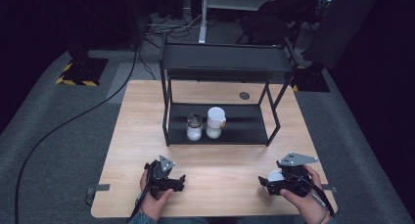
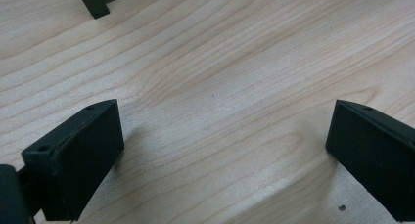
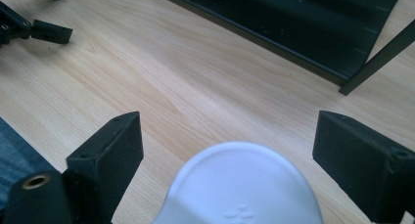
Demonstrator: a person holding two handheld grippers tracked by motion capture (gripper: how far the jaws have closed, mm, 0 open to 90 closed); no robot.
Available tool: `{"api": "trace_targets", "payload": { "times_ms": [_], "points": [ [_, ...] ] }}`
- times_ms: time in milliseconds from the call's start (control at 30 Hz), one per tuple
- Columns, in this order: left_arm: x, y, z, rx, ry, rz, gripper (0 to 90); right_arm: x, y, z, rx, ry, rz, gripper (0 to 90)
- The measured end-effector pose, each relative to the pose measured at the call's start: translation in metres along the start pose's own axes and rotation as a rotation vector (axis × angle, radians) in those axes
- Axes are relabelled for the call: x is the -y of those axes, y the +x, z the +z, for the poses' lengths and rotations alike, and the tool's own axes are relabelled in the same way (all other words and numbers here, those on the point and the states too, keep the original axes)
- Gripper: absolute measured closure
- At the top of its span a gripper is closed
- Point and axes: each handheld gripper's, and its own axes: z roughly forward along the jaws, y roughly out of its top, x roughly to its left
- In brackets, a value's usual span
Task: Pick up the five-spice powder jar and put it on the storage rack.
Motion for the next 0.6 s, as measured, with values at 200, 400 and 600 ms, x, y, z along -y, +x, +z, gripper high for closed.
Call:
{"api": "trace_targets", "payload": {
  "times_ms": [200,400,600],
  "points": [
    [0.0,0.0,0.0,0.0,0.0,0.0,0.5,0.006,0.003,0.005,0.016,0.027,-0.011,11.3],
    [0.0,0.0,0.0,0.0,0.0,0.0,0.5,0.013,0.004,0.009,0.021,0.045,-0.002,11.3],
    [0.0,0.0,0.0,0.0,0.0,0.0,0.5,0.019,0.003,0.012,0.025,0.062,0.014,11.4]
  ]
}}
